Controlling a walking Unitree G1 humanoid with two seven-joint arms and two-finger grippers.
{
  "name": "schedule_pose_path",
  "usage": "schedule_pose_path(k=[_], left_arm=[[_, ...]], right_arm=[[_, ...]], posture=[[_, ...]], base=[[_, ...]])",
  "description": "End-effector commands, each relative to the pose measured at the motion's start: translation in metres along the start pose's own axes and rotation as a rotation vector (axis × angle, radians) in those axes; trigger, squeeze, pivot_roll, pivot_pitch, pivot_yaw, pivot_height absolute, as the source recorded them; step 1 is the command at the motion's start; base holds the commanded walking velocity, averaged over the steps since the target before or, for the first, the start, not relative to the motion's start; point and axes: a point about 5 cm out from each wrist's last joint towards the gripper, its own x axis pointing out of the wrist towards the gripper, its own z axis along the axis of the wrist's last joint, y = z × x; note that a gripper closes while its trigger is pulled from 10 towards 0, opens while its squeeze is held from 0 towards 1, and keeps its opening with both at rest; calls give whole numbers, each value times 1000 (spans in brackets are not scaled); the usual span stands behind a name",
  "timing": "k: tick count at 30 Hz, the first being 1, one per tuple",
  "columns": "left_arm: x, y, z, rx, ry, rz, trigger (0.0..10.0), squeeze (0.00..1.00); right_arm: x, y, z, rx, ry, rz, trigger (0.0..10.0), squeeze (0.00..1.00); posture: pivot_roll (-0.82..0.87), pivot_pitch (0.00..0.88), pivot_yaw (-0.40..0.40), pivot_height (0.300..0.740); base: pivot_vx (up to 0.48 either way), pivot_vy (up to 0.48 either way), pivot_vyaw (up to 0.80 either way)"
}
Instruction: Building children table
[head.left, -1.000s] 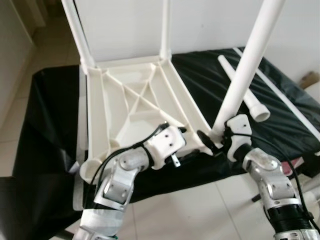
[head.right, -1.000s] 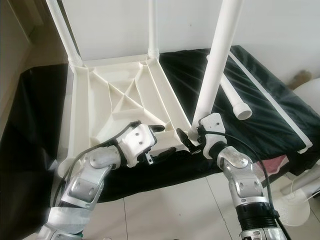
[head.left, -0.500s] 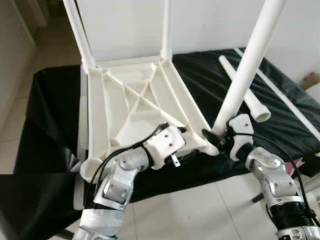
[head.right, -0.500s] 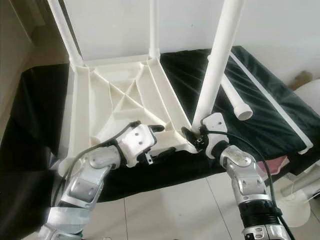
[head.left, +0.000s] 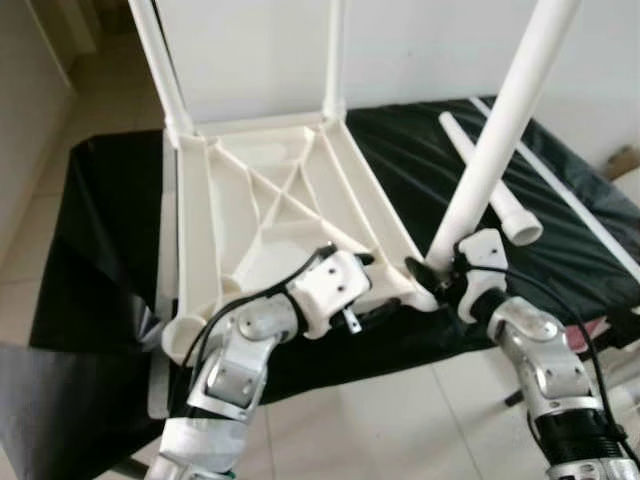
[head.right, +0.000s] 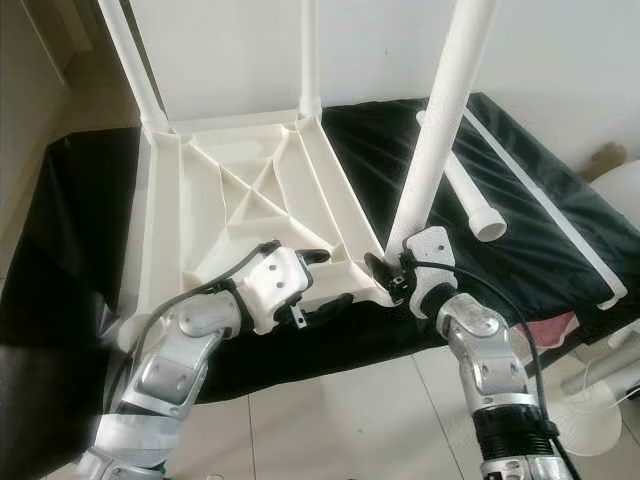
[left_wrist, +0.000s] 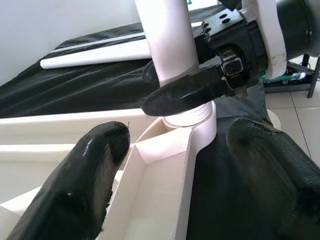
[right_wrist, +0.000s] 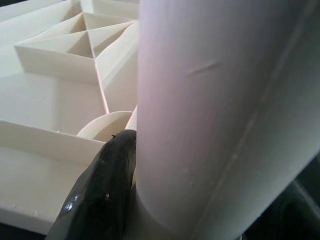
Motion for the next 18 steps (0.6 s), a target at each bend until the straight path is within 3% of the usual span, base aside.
schedule_pose_path(k=[1,8,11,12,18], left_arm=[[0,2,-1,-2,-4,87,10000,0],[1,1,-1,-4,-5,86,10000,0],[1,1,-1,-5,-6,87,10000,0],[0,1,-1,-7,-7,87,10000,0],[0,0,1,-15,-22,82,10000,0]], right_arm=[[-1,6,-7,28,32,-24,10000,0],[0,13,-8,57,34,-96,10000,0],[-1,17,-10,98,39,-174,10000,0],[-3,21,-11,129,45,-270,10000,0],[-5,24,-12,174,58,-419,10000,0]], posture=[[-22,24,-35,740],[-22,26,-38,740],[-22,28,-40,740],[-25,32,-39,740],[-28,39,-37,740]], base=[[0,0,0],[0,0,0],[0,0,0],[0,0,0],[0,0,0]])
